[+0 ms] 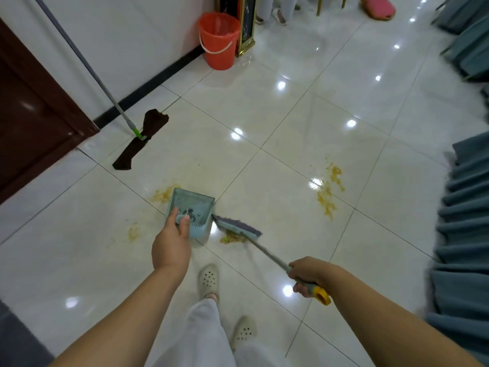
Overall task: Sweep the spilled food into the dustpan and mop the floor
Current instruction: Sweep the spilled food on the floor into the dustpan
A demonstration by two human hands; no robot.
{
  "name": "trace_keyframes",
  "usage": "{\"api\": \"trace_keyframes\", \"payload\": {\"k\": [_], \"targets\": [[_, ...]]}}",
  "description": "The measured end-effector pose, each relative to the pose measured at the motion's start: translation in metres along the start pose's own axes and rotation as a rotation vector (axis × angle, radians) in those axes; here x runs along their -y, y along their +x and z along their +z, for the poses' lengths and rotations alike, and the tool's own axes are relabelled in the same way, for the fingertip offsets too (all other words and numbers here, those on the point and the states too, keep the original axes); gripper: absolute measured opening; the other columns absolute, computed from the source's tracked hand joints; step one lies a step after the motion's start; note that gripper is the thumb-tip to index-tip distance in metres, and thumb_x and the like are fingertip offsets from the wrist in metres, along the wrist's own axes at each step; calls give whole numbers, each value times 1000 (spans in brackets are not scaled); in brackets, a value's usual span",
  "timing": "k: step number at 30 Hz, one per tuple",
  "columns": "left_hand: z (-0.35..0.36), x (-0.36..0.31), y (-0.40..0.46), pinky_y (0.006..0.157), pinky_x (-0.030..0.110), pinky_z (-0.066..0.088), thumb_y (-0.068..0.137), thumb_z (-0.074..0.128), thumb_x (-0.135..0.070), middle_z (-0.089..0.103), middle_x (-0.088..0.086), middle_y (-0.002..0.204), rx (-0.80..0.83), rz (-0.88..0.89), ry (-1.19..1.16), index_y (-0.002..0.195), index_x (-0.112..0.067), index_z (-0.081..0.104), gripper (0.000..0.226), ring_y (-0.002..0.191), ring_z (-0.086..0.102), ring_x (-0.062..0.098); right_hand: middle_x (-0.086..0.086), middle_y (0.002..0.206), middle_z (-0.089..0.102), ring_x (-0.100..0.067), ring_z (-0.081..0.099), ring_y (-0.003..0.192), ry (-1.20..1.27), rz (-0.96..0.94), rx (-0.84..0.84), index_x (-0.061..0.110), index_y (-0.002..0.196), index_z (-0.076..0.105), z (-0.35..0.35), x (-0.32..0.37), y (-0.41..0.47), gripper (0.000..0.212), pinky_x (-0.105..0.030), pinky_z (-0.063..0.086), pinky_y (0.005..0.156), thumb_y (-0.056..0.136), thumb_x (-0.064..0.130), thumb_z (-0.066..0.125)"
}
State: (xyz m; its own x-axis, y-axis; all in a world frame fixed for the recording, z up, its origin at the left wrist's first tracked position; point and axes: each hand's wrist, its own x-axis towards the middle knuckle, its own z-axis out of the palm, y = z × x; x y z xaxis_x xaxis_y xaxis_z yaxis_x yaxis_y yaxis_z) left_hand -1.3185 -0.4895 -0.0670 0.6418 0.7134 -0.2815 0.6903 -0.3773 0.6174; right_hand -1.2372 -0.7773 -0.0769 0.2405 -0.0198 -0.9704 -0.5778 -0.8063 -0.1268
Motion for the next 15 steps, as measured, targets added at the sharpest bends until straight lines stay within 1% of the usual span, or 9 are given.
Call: {"api": "trace_keyframes", "payload": {"k": [2,4,6,8,11,15], "targets": [[0,2,-8,53,28,37,98,31,-47,69,12,99,-15,6,-4,142,-24,39,51,74,58,26,-11,75,61,-14,50,49,-22,-26,-20,7,101,56,-1,-9,-7,13,-25,44,60,92,12,50],[-1,3,-14,55,28,37,98,31,-47,69,13,102,-29,10,-4,142,-23,39,51,82,62,30,-12,76,59,-14,49,46,19,-23,-34,7,100,56,-2,-15,-12,11,-23,45,52,92,11,50],[-2,3,-18,56,28,38,98,31,-46,69,14,103,-38,15,-3,142,-22,39,51,85,63,31,-14,75,59,-14,48,39,129,-2,-32,7,99,55,-4,-20,-16,9,-22,44,44,93,9,48],[-2,1,-20,57,28,38,98,31,-46,69,14,104,-42,16,-5,142,-22,39,51,86,63,31,-17,76,58,-14,48,34,224,7,-38,4,105,53,-7,-22,-15,14,-20,43,41,93,7,46],[-2,-2,-20,56,28,38,98,30,-47,69,13,105,-33,20,-6,142,-23,38,51,85,63,31,-20,79,60,-16,49,34,275,52,-62,1,117,49,-12,-21,-5,26,-21,44,41,93,9,49],[1,-7,-10,52,27,37,98,30,-48,69,12,103,-17,27,6,142,-24,39,51,83,62,29,-20,75,60,-16,49,29,352,104,-35,-3,119,46,-24,-10,-2,30,-19,43,36,92,9,54]]}}
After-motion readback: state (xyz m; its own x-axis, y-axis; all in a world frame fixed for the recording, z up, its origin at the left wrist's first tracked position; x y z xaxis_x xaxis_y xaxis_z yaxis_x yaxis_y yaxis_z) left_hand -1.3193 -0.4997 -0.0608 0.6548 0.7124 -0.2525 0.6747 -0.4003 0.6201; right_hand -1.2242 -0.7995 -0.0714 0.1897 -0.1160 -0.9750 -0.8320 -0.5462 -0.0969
